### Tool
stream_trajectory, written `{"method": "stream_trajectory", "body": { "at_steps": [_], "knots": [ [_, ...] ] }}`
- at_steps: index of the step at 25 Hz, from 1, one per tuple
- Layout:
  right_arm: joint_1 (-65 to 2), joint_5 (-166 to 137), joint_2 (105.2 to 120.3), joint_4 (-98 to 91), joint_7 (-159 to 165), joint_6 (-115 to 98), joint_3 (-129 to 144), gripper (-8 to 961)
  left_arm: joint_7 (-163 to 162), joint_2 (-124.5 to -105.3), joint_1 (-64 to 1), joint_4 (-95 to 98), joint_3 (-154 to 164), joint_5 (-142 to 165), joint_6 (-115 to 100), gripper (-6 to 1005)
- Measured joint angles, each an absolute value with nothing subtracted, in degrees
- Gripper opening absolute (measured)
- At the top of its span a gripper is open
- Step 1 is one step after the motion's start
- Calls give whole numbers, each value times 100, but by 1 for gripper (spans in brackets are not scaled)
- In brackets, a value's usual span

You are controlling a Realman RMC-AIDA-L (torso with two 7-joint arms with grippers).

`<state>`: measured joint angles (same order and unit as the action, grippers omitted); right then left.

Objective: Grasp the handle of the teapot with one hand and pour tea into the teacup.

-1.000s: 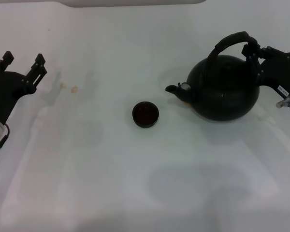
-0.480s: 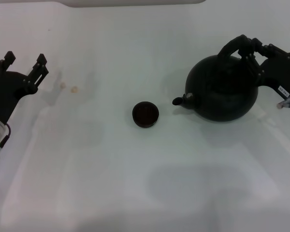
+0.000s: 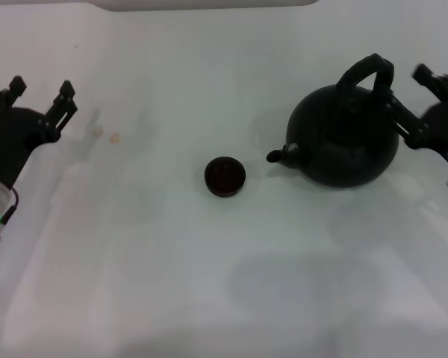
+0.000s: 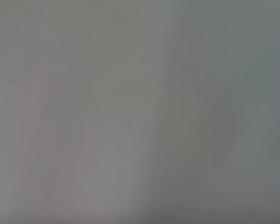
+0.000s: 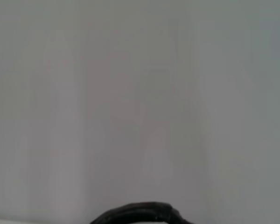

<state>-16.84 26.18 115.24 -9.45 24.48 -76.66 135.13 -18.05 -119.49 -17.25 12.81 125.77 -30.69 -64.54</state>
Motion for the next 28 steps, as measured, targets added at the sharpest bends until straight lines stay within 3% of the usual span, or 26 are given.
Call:
{"method": "stream_trajectory", "body": {
  "at_steps": [9,28],
  "knots": [
    [-1285,3122,11555,-963,2374,-8318,13475,877,-1829,-11924,-2048,1217,12496,-3625,-6478,829],
    [-1289,3839,11592,-1407,1449,-7587,13482,874,-1657,-11940,-1953,1171,12631,-3977,-6634,829]
  ]
}}
